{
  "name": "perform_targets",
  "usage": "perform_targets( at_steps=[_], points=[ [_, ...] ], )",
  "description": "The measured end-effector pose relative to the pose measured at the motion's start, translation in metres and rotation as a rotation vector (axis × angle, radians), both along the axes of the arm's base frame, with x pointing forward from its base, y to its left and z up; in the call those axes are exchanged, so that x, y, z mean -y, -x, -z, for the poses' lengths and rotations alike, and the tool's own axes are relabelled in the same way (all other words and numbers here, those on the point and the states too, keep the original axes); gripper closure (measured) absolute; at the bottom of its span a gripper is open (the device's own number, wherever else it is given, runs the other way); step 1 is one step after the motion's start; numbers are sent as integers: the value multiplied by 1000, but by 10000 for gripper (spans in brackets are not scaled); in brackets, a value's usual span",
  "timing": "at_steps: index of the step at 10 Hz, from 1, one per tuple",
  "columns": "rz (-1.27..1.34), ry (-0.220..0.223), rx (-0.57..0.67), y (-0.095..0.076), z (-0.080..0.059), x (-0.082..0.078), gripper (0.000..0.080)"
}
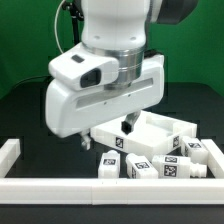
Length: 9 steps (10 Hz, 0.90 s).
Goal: Assemble one leg
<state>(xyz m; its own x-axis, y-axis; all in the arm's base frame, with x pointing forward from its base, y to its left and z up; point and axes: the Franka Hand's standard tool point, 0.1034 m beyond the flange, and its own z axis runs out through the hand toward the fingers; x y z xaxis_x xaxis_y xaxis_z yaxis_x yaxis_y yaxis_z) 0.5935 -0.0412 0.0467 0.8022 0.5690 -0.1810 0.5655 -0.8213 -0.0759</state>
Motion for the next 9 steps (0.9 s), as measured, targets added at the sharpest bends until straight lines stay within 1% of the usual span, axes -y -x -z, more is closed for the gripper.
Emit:
perform_targets(
  at_steps=[2,3,5,8,9],
  points=[
    [-8,-6,23,5,16,1,150],
    [-6,-6,15,7,21,2,150],
    [-8,-6,11,9,23,-2,150],
    [-17,-9,3,12,31,3,150],
    [-18,-9,-2,13,34,3,150]
  ],
)
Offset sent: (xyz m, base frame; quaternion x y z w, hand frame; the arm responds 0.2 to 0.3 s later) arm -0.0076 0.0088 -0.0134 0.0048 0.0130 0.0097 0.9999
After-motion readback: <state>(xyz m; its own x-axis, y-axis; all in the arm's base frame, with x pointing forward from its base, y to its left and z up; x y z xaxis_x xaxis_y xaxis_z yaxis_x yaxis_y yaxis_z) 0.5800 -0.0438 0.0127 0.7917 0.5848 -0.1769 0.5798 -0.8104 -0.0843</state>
